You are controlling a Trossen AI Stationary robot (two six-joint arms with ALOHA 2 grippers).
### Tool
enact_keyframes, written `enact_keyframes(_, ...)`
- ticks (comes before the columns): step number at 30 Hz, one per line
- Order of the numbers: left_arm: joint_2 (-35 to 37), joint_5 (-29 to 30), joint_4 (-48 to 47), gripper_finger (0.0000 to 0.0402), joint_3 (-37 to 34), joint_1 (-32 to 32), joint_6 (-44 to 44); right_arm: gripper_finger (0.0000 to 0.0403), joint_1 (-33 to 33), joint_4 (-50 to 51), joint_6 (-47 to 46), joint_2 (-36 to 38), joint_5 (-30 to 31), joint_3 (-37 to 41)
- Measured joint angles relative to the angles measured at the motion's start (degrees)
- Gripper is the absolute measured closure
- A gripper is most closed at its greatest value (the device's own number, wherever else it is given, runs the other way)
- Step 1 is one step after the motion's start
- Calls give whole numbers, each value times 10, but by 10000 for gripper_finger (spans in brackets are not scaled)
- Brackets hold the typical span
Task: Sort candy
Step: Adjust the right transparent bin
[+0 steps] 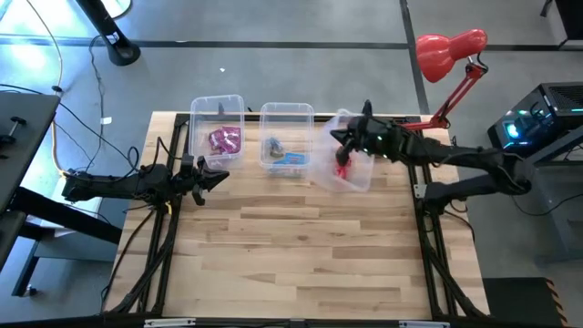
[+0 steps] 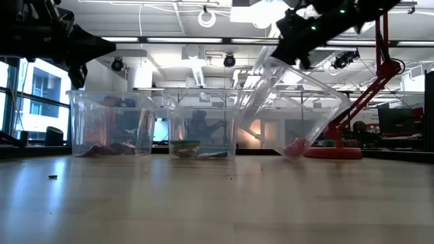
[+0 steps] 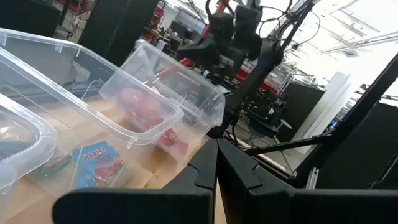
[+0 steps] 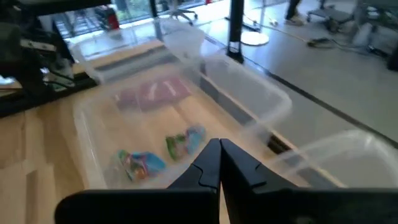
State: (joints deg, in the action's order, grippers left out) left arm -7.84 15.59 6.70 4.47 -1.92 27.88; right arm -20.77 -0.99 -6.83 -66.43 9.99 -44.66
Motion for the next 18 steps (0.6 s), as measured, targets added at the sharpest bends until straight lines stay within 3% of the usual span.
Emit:
enact_keyframes(9,0,0,0,401,0,0,0,403,-6,20,71,-108,-118,-99)
enact_keyframes(13,0,0,0,401,0,0,0,403,-6,38,70,-84,-178,-97)
enact_keyframes(18,0,0,0,401,0,0,0,403,1,98,45,10,-199,-52)
